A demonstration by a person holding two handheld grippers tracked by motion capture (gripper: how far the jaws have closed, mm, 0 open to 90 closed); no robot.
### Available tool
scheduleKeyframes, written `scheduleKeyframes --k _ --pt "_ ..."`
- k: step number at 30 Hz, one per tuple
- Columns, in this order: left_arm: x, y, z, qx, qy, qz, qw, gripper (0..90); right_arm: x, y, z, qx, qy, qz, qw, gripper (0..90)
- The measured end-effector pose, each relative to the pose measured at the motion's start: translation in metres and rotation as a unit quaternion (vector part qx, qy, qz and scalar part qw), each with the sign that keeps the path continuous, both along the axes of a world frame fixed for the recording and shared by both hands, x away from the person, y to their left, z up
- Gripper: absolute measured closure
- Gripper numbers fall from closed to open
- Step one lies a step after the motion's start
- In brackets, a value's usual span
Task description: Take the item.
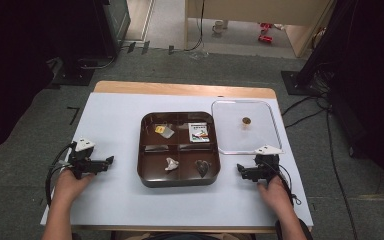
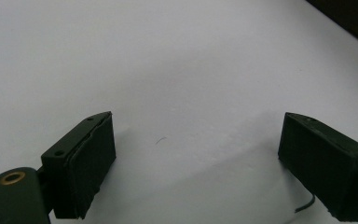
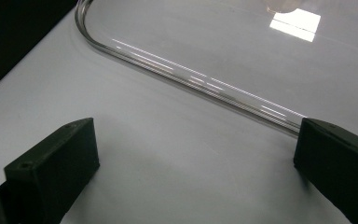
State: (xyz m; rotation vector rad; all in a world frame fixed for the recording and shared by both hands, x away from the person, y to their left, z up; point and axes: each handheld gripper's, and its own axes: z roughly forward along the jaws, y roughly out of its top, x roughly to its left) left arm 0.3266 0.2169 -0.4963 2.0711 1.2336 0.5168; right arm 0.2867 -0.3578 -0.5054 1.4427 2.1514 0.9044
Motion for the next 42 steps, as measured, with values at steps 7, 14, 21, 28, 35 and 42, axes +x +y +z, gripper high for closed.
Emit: scheduleKeyframes --k 7,14,21,28,35,42 --pt "0.0 0.0 0.0 0.0 0.0 0.0 1.0 10.6 0.0 0.0 0.0 0.0 0.0 0.0 1.0 0.0" --pt "0.0 0.0 0.0 0.0 0.0 0.0 1.0 10.6 0.0 0.0 0.0001 0.0 0.0 0.0 1.0 0.0" --pt "0.0001 0.0 0.0 0.0 0.0 0.0 1.0 10.6 0.0 0.0 0.0001 0.0 0.0 0.0 1.0 0.0" --pt "0.0001 0.0001 0.0 0.0 0.0 0.0 1.0 10.6 0.0 0.0001 0.0 0.0 0.0 0.0 1.0 0.0" --pt "0.0001 0.0001 0.0 0.0 0.0 0.0 1.0 10.6 0.0 0.0 0.0 0.0 0.0 0.0 1.0 0.0" --pt "0.0005 -0.001 0.0009 0.001 0.003 0.007 1.0 11.0 0.0 0.0 0.0 0.0 0.0 0.0 1.0 0.0"
